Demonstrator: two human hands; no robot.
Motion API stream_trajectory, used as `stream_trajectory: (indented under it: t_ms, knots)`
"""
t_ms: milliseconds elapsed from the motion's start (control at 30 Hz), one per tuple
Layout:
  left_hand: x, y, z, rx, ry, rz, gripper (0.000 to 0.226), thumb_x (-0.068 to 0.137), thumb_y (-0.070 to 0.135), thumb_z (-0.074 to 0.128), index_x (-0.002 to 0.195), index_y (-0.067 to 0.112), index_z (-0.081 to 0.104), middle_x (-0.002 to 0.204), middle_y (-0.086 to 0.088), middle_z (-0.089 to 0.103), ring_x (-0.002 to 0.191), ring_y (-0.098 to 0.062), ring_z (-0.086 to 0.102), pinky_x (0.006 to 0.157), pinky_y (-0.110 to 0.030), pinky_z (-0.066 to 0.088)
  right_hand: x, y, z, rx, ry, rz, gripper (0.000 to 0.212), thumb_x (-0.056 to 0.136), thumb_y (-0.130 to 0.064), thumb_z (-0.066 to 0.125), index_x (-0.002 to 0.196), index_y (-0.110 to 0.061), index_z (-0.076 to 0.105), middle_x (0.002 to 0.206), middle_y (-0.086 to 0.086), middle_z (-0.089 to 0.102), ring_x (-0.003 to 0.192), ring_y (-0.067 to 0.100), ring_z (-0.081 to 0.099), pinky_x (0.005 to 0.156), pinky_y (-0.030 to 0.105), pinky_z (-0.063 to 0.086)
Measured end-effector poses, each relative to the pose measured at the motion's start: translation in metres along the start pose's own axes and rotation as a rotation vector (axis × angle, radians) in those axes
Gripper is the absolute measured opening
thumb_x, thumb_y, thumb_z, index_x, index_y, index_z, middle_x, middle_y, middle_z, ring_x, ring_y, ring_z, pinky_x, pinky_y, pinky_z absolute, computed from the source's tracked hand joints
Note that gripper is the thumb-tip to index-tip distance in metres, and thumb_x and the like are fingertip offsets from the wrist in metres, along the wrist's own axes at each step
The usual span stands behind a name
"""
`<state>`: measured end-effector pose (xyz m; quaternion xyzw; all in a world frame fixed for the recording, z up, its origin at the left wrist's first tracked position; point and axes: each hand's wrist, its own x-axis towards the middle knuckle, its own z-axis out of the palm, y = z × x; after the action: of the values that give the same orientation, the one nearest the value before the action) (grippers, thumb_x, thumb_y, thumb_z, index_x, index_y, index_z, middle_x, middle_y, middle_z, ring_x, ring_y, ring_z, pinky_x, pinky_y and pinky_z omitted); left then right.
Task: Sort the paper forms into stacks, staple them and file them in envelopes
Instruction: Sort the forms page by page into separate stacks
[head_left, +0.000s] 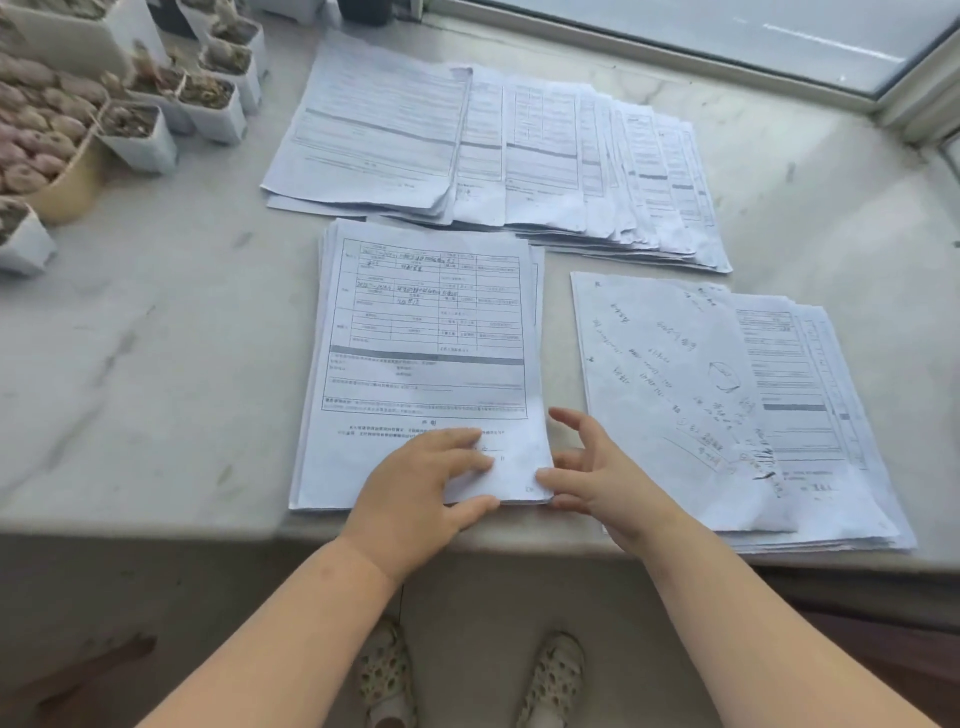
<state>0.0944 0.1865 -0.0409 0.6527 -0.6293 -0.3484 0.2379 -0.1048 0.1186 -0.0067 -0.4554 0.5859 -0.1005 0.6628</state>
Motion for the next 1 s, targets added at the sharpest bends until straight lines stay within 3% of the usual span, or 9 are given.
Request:
stream_trajectory:
  t_ms: [167,300,400,500,633,700,833,900,1000]
  knots:
    - [0.000,-0.003,-0.003,-0.014,-0.007,0.002,0.037,0.074,0.044,0.079,0.108,0.033,0.071,0.125,0.031,0.049,0.115,0.015,0.040,0.092,0.007,0.018,0.008,0.003,0.006,-0.071,0.080,-0.098,0.061,0.086,-0.003,0.066,0.127,-0.041,0.043,0.070,-0.003,0.065,0.070,0.016,0.060,0.073,0.033,0.051]
    - [0.000,-0.004,-0.002,-0.042,0.016,-0.018,0.025,0.080,0.045,0.072,0.102,0.034,0.072,0.122,0.028,0.056,0.113,0.016,0.042,0.092,0.004,0.025,0.015,0.002,0.013,-0.074,0.104,-0.133,0.051,0.085,-0.011,0.070,0.116,-0.044,0.047,0.079,0.009,0.068,0.070,0.018,0.061,0.065,0.029,0.047]
    - [0.003,-0.003,-0.005,-0.146,0.056,-0.029,0.033,0.085,0.054,0.048,0.101,0.035,0.071,0.111,0.028,0.065,0.108,0.009,0.055,0.093,-0.018,0.043,0.019,0.002,0.007,-0.029,0.007,-0.122,0.045,0.079,-0.012,0.068,0.108,-0.043,0.052,0.092,0.025,0.065,0.075,0.022,0.059,0.070,0.036,0.047]
    - [0.005,0.000,-0.004,-0.185,0.121,-0.046,0.031,0.090,0.053,0.041,0.109,0.038,0.061,0.102,0.023,0.067,0.096,-0.001,0.063,0.082,-0.031,0.050,0.021,0.005,-0.003,0.021,-0.097,-0.108,0.053,0.083,-0.001,0.065,0.120,-0.037,0.052,0.095,0.027,0.063,0.078,0.023,0.061,0.076,0.037,0.049]
    - [0.003,0.001,0.004,-0.156,0.181,-0.079,0.033,0.080,0.052,0.050,0.101,0.035,0.069,0.104,0.027,0.067,0.100,0.004,0.061,0.088,-0.022,0.046,0.025,0.004,0.002,-0.025,-0.024,-0.137,0.057,0.087,0.001,0.065,0.130,-0.033,0.049,0.060,-0.006,0.059,0.058,0.008,0.055,0.057,0.021,0.045]
    - [0.002,0.000,0.005,-0.149,0.164,-0.086,0.033,0.072,0.055,0.057,0.092,0.033,0.071,0.105,0.032,0.064,0.103,0.007,0.059,0.091,-0.014,0.043,0.028,0.004,0.007,-0.036,0.021,-0.132,0.057,0.085,-0.007,0.070,0.130,-0.034,0.049,0.066,0.000,0.063,0.063,0.014,0.059,0.058,0.027,0.048]
    - [0.003,-0.003,0.002,-0.135,0.133,-0.095,0.029,0.069,0.056,0.057,0.078,0.029,0.061,0.104,0.038,0.061,0.104,0.011,0.056,0.087,-0.007,0.039,0.030,0.002,0.010,-0.051,0.063,-0.135,0.067,0.084,-0.009,0.072,0.135,-0.040,0.042,0.091,0.015,0.074,0.086,0.029,0.071,0.079,0.043,0.056]
    - [0.007,-0.003,0.001,-0.153,0.156,-0.110,0.031,0.073,0.055,0.052,0.074,0.024,0.055,0.095,0.035,0.064,0.096,0.006,0.060,0.081,-0.015,0.043,0.028,0.003,0.002,0.005,-0.022,-0.129,0.077,0.085,-0.003,0.070,0.140,-0.042,0.034,0.099,0.018,0.073,0.090,0.028,0.070,0.085,0.043,0.055]
    - [0.011,-0.001,-0.003,-0.227,0.168,-0.175,0.033,0.076,0.055,0.051,0.072,0.022,0.055,0.079,0.015,0.067,0.076,-0.011,0.061,0.072,-0.035,0.048,0.024,0.005,-0.005,0.070,-0.098,-0.126,0.082,0.082,-0.001,0.070,0.138,-0.047,0.034,0.101,0.022,0.071,0.090,0.027,0.068,0.088,0.042,0.053]
